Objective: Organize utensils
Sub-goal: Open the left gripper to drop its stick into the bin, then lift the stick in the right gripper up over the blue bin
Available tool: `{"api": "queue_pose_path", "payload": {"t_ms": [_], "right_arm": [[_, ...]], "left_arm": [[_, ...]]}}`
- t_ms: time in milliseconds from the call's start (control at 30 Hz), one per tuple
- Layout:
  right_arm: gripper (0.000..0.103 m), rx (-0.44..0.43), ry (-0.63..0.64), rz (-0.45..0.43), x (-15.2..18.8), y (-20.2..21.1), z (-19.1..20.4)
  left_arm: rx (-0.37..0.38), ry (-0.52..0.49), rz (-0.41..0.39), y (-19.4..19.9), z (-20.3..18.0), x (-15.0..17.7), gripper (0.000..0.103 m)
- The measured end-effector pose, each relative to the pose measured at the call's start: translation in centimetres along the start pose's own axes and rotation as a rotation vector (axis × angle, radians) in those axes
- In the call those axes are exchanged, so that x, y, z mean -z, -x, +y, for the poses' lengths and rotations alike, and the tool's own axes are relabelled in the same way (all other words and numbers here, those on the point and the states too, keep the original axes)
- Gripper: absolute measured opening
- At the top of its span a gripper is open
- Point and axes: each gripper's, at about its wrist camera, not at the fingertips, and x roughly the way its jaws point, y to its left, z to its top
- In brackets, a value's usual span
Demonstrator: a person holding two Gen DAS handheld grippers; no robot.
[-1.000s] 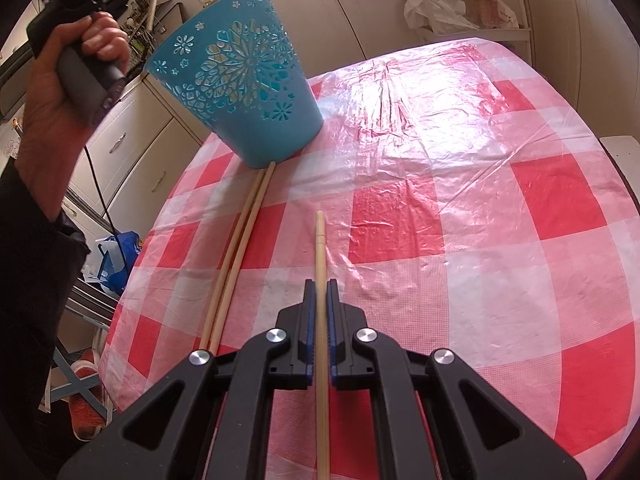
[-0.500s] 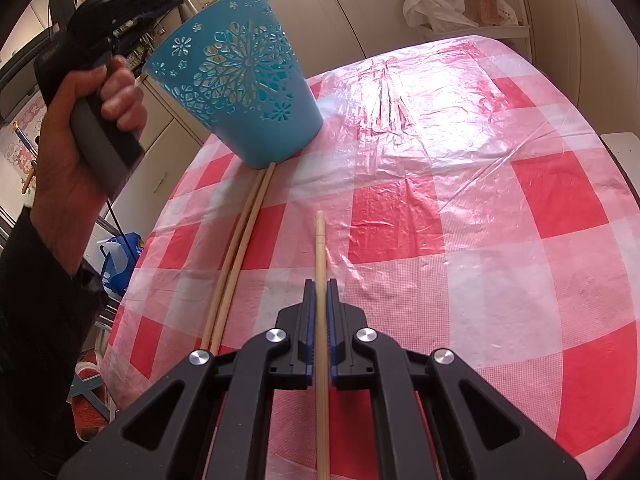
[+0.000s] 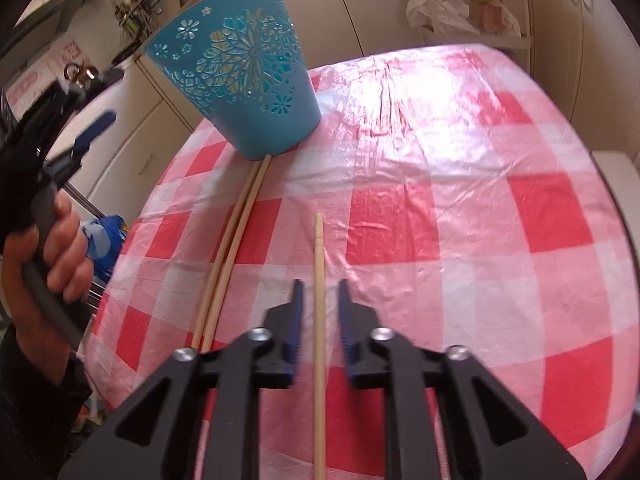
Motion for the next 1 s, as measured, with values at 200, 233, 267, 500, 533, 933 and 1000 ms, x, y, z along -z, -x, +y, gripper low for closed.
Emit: {"api": "queue_pose_path", "payload": {"t_ms": [200,233,267,500,533,933,1000], "right_arm": [[0.031,0.136,0.173,0.067,-0.8,-1.0,2.0],[0.029,0.166,0.213,0.072,-0.7,-1.2,2.5],[0.027,0.200,0.261,0.077,-0.5,-1.4,3.0],[0.006,0.209,0.311,0.072,0.4,-1.4,4.2],[0.006,0.149,0.217,0.066,0.2,-1.1,3.1],[0.006,-0.283,-0.119,-0.276,-4.7,7.3,1.4],[0.006,-0.288,-0.084,-0.368,-7.2,9.2,3.0]], "left_arm": [[-0.019,0.144,0.115,-0.3,3.9,4.7,0.071],[-0.019,0.150,0.119,-0.3,4.1,5.2,0.071],[-0.019,0.154,0.122,-0.2,4.3,5.6,0.071],[-0.008,0.161,0.110,0.1,4.7,6.3,0.074],[-0.011,0.163,0.110,0.0,4.5,6.0,0.075],[-0.020,0.174,0.110,-0.2,4.6,5.9,0.081],[-0.017,0.173,0.114,-0.3,4.5,5.9,0.081]]}}
